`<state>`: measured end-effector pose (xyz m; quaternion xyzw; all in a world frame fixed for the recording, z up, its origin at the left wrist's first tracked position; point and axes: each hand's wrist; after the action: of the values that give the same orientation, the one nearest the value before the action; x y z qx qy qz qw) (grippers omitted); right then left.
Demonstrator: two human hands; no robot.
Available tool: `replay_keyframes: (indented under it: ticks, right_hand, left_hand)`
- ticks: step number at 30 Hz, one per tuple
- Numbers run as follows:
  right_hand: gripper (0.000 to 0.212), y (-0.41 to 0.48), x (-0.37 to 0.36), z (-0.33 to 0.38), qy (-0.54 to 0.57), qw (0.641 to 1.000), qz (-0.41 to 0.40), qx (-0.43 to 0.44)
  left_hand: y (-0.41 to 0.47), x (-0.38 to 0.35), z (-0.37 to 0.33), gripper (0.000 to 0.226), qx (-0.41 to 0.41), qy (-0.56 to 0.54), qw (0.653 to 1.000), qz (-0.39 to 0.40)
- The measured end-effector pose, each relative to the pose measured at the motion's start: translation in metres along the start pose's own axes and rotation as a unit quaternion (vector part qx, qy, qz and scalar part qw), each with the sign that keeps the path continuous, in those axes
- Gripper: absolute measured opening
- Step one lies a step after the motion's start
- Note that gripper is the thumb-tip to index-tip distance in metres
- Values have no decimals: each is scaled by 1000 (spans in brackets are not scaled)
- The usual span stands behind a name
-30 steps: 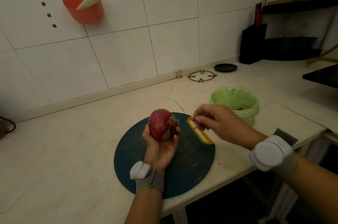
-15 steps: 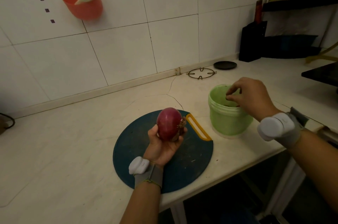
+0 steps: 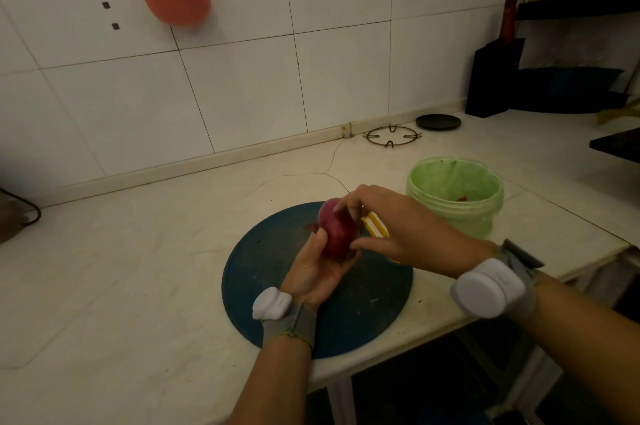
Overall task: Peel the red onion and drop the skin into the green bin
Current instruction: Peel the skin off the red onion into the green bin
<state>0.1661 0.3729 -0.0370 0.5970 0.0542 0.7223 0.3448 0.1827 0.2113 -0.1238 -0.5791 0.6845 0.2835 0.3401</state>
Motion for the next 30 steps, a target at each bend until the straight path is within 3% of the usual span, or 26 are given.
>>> replay_keyframes:
  ticks: [20,30]
  right_hand:
    - [41,-2,-9,-13,-10,1000,-17,13]
    - [31,-5,-13,-13,17,998,-49,36]
  left_hand:
    - [0,-1,0,97,11,57,998,10]
    - [0,1,0,101,10,25,1000,8]
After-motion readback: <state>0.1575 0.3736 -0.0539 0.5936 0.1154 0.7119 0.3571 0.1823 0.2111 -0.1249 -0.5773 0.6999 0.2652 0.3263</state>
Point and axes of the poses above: each hand's wrist, its own y-axis towards the middle knuckle, its own x-axis out of the back of the hand, z = x × y, and after that the axes turned 4 degrees about x, right-handed
